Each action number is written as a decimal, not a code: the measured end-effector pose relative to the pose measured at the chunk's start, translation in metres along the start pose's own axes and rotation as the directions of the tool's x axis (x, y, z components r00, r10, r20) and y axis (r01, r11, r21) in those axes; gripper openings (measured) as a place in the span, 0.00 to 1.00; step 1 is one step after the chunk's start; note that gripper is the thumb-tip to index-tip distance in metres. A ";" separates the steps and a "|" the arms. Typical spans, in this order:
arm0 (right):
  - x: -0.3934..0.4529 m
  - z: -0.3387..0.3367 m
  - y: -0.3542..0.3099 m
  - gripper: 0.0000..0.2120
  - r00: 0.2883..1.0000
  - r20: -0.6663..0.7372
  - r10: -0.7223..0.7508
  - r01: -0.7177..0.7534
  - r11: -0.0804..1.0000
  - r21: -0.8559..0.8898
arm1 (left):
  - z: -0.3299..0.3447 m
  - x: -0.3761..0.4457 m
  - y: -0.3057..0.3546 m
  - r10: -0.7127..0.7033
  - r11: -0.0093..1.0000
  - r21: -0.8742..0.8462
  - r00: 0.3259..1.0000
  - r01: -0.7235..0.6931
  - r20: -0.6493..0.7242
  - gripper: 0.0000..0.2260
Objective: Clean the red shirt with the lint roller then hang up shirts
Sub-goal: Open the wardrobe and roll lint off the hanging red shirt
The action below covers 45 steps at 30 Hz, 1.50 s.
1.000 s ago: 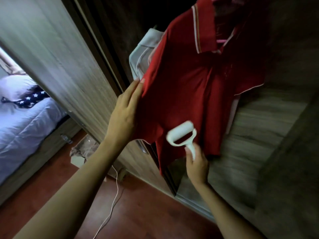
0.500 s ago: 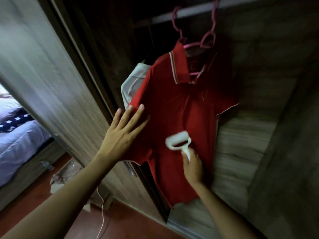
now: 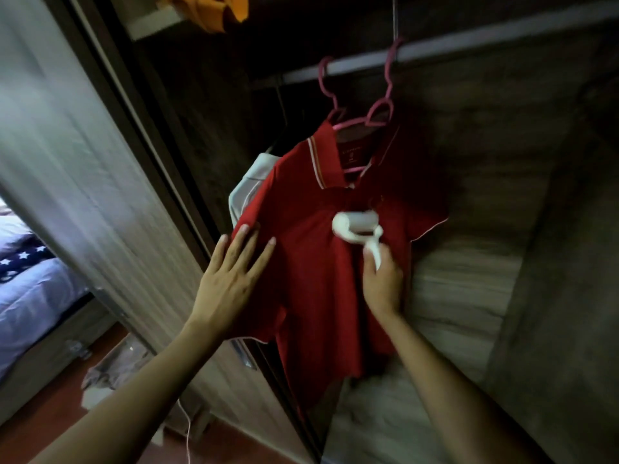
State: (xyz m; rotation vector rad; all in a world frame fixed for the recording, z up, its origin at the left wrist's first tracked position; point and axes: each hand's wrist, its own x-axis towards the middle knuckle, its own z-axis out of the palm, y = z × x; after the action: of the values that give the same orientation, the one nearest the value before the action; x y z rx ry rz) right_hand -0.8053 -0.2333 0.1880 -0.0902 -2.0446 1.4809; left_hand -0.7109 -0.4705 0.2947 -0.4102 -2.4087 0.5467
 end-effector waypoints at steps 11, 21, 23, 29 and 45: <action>0.025 -0.010 0.005 0.14 0.969 -0.160 0.188 -0.149 0.962 0.228 | 0.014 0.007 -0.004 -0.046 0.996 0.078 0.999 0.044 0.027 0.28; 0.052 0.009 0.027 0.15 0.956 0.008 0.294 -0.294 0.955 0.035 | 0.017 0.006 -0.005 -0.069 0.994 0.093 0.996 0.064 0.053 0.28; 0.022 0.014 0.056 0.14 0.916 0.141 0.376 -0.366 0.926 -0.095 | 0.019 0.006 -0.005 -0.076 0.995 0.069 0.996 0.072 0.054 0.27; 0.049 0.002 0.041 0.13 0.943 -0.054 0.328 -0.319 0.939 0.128 | 0.023 0.006 0.000 -0.061 0.997 0.052 0.998 0.060 0.024 0.29; 0.030 0.022 0.123 0.11 0.946 0.191 0.262 -0.251 0.965 -0.078 | 0.024 0.009 -0.008 -0.076 0.995 0.068 0.989 0.068 0.130 0.38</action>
State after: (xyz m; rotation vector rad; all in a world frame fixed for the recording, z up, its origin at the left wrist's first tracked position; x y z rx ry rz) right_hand -0.8758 -0.1938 0.0880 -0.2464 -2.3050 1.6497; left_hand -0.7343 -0.4801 0.2861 -0.2657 -2.5143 0.6336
